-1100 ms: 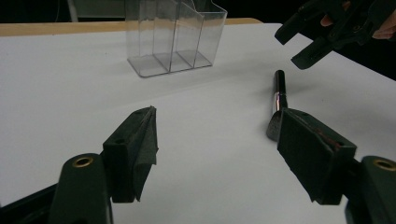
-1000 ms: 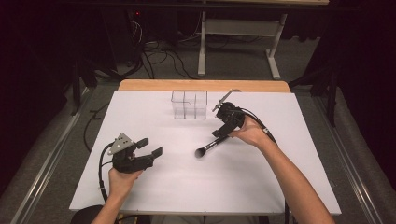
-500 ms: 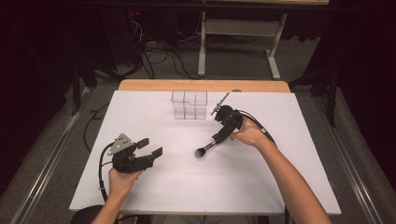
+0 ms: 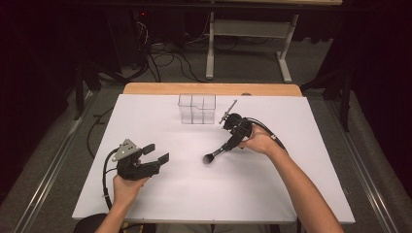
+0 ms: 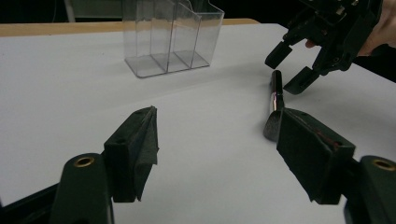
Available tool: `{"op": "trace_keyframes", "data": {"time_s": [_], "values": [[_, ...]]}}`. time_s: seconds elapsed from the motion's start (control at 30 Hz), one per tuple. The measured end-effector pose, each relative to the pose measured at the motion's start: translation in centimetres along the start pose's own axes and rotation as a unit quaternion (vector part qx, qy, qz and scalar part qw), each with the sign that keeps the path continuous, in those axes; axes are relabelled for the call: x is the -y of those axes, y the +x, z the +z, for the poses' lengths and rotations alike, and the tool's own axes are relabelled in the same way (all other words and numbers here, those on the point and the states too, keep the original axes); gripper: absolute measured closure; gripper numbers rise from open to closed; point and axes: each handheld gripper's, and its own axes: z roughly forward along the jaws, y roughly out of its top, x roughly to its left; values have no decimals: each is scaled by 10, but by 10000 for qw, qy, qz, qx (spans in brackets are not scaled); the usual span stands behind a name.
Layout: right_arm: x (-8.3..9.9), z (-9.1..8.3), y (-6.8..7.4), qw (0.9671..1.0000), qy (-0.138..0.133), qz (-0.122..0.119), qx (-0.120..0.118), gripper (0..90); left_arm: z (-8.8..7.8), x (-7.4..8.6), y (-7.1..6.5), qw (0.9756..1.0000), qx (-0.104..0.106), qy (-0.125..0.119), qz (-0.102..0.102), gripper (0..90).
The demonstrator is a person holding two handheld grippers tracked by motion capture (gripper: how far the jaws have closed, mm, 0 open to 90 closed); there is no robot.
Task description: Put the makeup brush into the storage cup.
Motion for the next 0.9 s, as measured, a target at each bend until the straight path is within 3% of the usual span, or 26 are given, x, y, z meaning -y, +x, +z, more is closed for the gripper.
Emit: {"op": "trace_keyframes", "data": {"time_s": [0.67,0.9], "values": [[-4,10,7,9996,128,-234,-114,258,0,0,0,10000,-37,-10,19,296],[-4,12,7,9995,186,-214,-121,260,0,0,0,10000,-32,-11,18,296]]}}
